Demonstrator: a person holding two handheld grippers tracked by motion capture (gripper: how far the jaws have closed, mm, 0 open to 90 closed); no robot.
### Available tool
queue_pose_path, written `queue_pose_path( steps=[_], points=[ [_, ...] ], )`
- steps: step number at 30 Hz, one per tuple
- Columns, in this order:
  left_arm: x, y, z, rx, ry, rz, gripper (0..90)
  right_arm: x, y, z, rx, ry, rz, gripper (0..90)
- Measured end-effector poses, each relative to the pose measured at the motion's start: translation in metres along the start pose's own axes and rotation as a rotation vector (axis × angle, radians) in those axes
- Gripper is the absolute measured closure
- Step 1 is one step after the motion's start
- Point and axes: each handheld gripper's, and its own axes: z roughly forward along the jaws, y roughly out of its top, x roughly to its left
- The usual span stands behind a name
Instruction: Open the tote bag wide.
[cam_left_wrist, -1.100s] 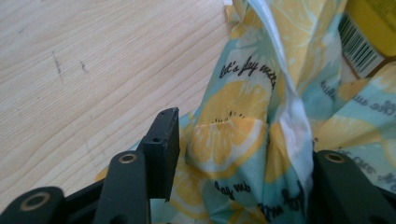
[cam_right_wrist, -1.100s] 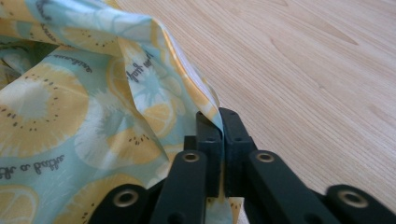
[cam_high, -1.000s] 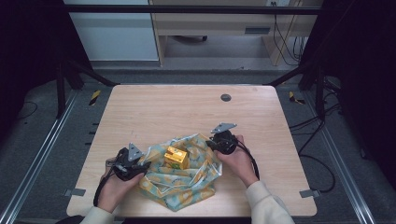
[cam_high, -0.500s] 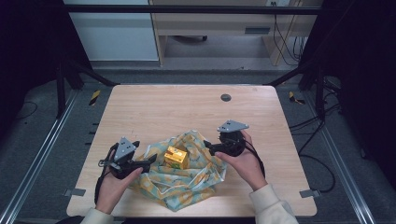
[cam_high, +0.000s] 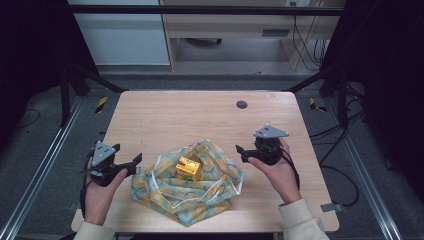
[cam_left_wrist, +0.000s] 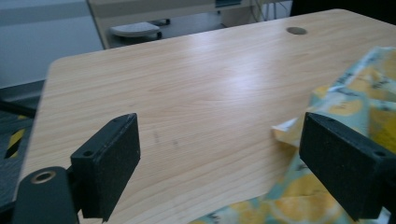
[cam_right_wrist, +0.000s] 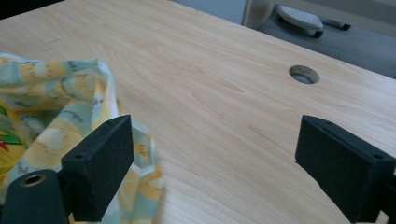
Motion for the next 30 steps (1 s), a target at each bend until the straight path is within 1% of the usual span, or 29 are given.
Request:
queue_pose_path(
  steps=[3,6,7,11,14,16,21,25,30],
  points=[
    [0.011,-0.002,-0.002,0.007,0.026,-0.017,12.6,-0.008,-0.003,-0.005,-0.004,-0.017,0.019,10.4],
    [0.02,-0.005,-0.003,0.012,0.037,-0.037,12.2,-0.014,-0.005,-0.009,-0.01,-0.033,0.034,9.5],
    [0.023,-0.005,-0.004,0.015,0.042,-0.036,12.0,-0.016,-0.006,-0.011,-0.011,-0.039,0.04,9.3],
    [0.031,-0.009,-0.003,0.041,0.069,-0.038,11.6,-0.024,-0.009,-0.015,-0.016,-0.059,0.055,8.1],
    [0.037,-0.011,-0.002,0.052,0.083,-0.055,11.0,-0.029,-0.013,-0.019,-0.021,-0.075,0.066,7.3],
    [0.041,-0.013,-0.003,0.064,0.092,-0.059,11.0,-0.033,-0.016,-0.022,-0.019,-0.085,0.076,7.0],
    [0.047,-0.016,-0.003,0.083,0.109,-0.064,10.5,-0.042,-0.026,-0.028,-0.01,-0.108,0.1,6.4],
    [0.05,-0.018,-0.002,0.098,0.109,-0.07,10.1,-0.048,-0.036,-0.033,0.0,-0.121,0.123,6.0],
    [0.05,-0.02,0.001,0.118,0.1,-0.065,9.7,-0.054,-0.05,-0.038,0.019,-0.133,0.131,6.0]
  ],
)
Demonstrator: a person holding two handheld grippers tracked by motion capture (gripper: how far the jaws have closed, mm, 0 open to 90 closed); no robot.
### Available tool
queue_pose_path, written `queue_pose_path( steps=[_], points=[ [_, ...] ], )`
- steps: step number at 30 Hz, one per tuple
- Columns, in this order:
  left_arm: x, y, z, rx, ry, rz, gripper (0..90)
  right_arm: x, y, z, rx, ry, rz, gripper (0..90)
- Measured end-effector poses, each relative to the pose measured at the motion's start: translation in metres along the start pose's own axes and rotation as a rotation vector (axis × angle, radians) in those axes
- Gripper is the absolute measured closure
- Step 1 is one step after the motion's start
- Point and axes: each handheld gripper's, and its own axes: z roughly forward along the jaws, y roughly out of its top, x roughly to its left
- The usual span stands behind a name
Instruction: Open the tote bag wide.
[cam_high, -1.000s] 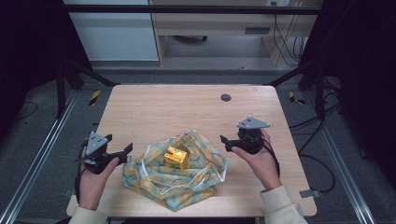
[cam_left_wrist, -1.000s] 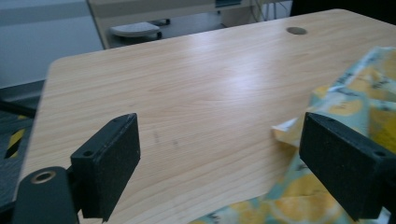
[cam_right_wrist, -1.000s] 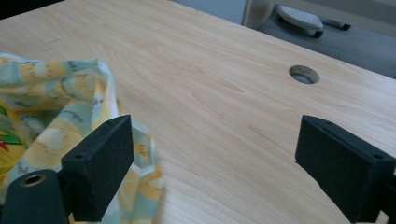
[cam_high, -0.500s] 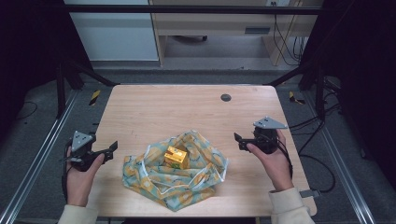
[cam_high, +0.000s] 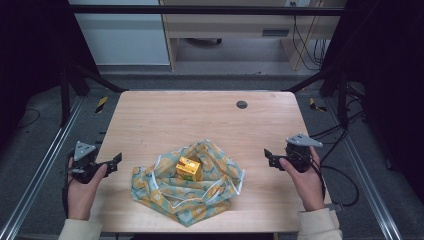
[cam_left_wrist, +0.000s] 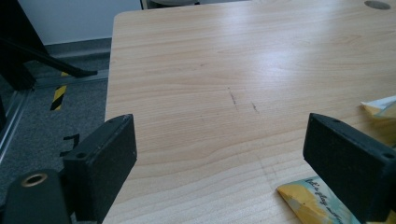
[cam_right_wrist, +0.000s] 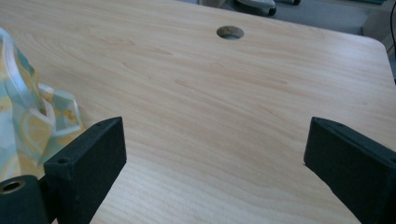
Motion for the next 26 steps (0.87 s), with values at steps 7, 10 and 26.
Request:
queue_pose_path(
  steps=[7,10,26],
  points=[
    [-0.006,-0.002,0.006,0.06,-0.014,0.049,8.9,-0.007,-0.017,-0.004,0.037,-0.001,0.017,5.9],
    [-0.011,-0.003,0.01,0.1,-0.019,0.086,8.5,-0.008,-0.025,-0.005,0.055,0.003,0.021,6.0],
    [-0.029,-0.01,0.024,0.21,-0.04,0.163,7.1,-0.007,-0.056,-0.004,0.209,0.003,0.007,8.3]
  ],
)
